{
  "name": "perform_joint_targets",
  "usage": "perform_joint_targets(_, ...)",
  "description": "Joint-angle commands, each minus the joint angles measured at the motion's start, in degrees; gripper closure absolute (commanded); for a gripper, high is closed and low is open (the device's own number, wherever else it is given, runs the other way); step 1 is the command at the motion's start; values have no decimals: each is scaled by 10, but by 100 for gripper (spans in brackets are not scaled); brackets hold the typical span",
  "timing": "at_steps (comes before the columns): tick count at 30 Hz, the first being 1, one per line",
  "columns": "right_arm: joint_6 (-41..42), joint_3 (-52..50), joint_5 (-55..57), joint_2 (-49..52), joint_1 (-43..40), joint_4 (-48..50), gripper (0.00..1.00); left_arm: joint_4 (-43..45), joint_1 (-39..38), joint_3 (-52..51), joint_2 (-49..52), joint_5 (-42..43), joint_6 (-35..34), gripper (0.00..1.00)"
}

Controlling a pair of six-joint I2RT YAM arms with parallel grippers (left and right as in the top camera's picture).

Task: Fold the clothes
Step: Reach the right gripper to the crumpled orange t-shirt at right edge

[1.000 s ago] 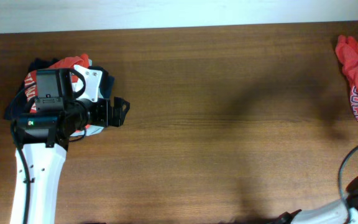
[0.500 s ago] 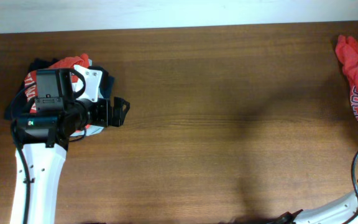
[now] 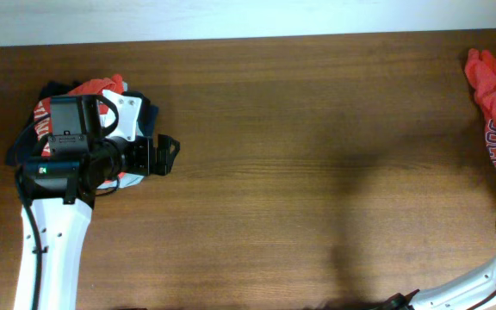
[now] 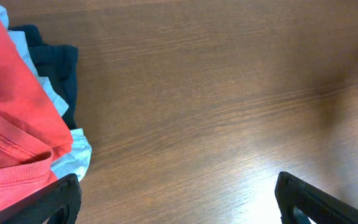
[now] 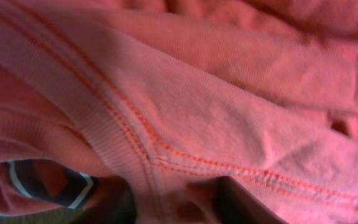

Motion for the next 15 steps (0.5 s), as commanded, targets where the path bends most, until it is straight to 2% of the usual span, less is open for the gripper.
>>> perform_joint_targets(1,9,6,3,2,0,1,84,-2,1,10,-2,7,-7,1)
perform_joint_targets(3,9,7,3,-1,0,-7,96,-2,1,10,-2,7,-7,1)
perform_joint_targets(6,37,9,-31,-23,1,-18,96,-2,1,10,-2,6,-7,1)
perform_joint_targets(10,57,12,-148,-86,15,-18,96,0,1,10,-2,6,-7,1)
perform_joint_targets(15,65,12,-261,-180,82,-39,96,5,1,10,-2,6,-7,1)
